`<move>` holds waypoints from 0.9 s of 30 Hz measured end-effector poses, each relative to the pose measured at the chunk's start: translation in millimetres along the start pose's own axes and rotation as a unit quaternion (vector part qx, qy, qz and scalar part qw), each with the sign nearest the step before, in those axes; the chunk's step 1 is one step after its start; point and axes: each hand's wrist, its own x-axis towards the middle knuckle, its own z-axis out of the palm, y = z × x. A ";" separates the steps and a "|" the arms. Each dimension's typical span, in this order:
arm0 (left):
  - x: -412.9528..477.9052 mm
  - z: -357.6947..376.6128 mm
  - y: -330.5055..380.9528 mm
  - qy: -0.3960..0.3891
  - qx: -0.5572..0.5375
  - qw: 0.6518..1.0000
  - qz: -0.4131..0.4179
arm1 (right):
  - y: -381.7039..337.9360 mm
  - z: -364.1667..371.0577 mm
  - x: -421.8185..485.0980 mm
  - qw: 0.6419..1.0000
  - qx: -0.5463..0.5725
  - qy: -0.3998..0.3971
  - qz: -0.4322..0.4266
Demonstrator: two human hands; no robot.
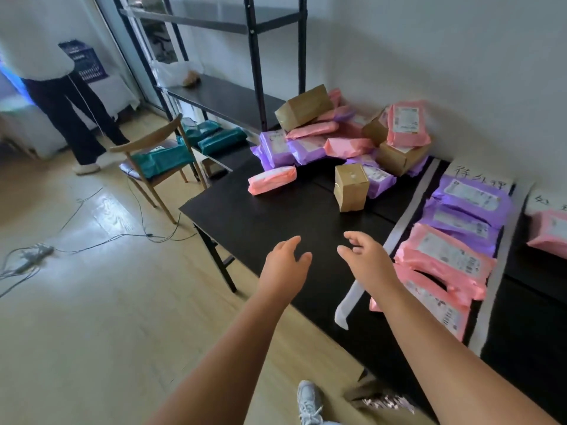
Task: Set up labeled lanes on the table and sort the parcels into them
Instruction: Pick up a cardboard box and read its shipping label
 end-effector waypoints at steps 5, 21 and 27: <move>73.9 -22.9 8.6 -0.024 0.018 1.000 0.006 | -22.6 13.0 72.1 0.999 0.004 0.016 0.032; 279.9 -25.6 26.4 -0.178 0.014 0.977 0.114 | -52.5 41.7 196.8 0.975 0.026 0.154 0.159; 343.3 -11.0 48.2 -0.236 0.046 0.953 0.183 | -60.4 54.7 214.7 0.949 0.059 0.197 0.238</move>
